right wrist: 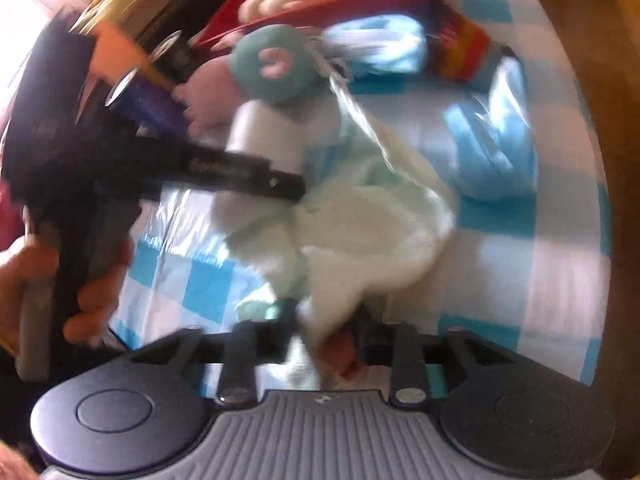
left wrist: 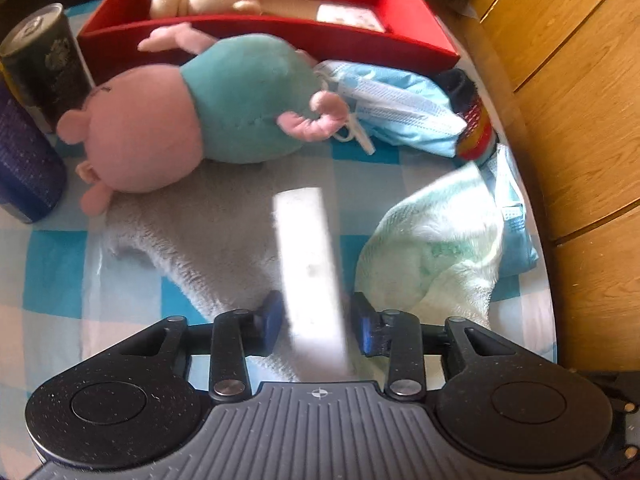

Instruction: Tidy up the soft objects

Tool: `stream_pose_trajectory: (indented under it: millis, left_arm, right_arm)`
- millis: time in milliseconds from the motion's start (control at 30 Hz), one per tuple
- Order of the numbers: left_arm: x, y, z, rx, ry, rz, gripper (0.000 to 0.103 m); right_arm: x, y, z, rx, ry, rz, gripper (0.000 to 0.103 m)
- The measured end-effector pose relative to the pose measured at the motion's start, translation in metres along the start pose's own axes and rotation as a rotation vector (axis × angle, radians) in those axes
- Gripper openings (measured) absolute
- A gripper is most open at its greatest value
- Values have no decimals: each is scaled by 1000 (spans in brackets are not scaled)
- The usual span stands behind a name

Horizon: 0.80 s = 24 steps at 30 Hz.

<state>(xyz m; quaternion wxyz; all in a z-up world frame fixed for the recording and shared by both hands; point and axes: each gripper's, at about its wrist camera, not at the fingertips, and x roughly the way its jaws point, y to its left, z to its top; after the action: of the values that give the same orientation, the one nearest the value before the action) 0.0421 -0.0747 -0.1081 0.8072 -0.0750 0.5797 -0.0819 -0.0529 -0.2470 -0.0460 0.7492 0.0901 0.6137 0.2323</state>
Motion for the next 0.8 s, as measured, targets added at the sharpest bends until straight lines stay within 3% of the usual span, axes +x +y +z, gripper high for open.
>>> stream_pose_trajectory:
  millis: [33,167,233,267,333,400,533,800]
  left_arm:
    - [0,-2,-1,9,1,6,39]
    - [4,-13,-4,41,-8,46,34]
    - [4,-21,-6,62,-19,69,21]
    - [2,-21,-6,54,-17,40,21]
    - [-4,-19,-5,35,-17,-12,20]
    - [-14,-12,-3,29,-35,-22,20]
    - [-25,0,0,-17,-32,-95,20]
    - [-54,10,11,-46,-92,-135,20]
  right_arm:
    - [-1,0,0,-6,-14,-13,43]
    - [4,9,-1,-50,-45,-51,43]
    - [13,11,0,-20,-35,-52,43]
    - [15,11,1,-8,-40,-55,42]
    - [14,12,2,0,-36,-24,8]
    - [6,13,2,14,-50,24,0]
    - [-9,10,4,45,-80,94,0]
    - [-49,5,12,124,-202,270,0]
